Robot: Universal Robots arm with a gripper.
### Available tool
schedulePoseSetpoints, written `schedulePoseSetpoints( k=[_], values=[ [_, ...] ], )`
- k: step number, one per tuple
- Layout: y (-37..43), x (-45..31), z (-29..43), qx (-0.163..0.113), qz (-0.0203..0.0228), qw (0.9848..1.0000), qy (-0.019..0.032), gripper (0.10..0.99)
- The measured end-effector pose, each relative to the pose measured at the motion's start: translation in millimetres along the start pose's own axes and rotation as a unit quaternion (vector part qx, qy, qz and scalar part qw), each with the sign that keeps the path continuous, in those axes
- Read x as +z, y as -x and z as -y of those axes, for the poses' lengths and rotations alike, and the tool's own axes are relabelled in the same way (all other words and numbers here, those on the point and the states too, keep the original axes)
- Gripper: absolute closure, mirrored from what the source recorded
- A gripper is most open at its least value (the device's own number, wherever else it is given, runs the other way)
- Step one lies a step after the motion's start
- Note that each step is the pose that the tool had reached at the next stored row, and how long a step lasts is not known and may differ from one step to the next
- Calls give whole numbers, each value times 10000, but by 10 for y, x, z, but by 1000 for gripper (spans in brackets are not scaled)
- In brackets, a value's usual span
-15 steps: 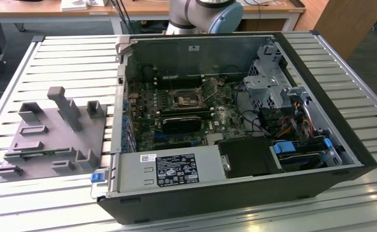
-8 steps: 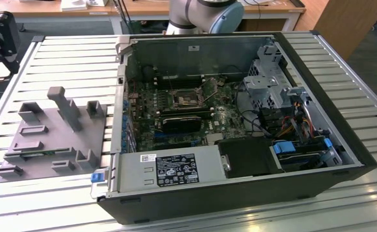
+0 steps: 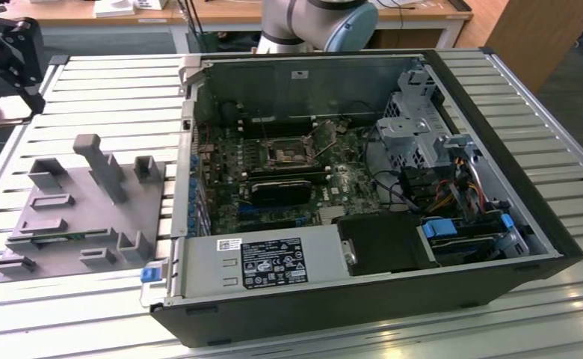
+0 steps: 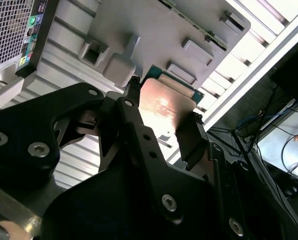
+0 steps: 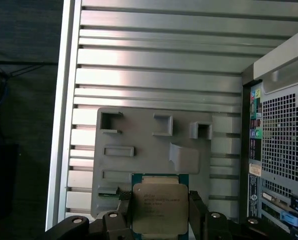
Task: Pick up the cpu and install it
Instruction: 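Pick up the cpu and move it towards the insertion slot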
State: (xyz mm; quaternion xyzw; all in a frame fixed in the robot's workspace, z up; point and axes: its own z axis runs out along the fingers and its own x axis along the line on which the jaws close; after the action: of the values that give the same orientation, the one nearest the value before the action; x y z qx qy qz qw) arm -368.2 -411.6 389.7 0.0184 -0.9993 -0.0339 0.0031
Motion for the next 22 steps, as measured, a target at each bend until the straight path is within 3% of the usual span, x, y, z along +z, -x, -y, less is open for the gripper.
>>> schedulePoseSetpoints(
  k=[22],
  values=[
    [391, -2, 1, 0, 0, 10000, 0, 545]
  ],
)
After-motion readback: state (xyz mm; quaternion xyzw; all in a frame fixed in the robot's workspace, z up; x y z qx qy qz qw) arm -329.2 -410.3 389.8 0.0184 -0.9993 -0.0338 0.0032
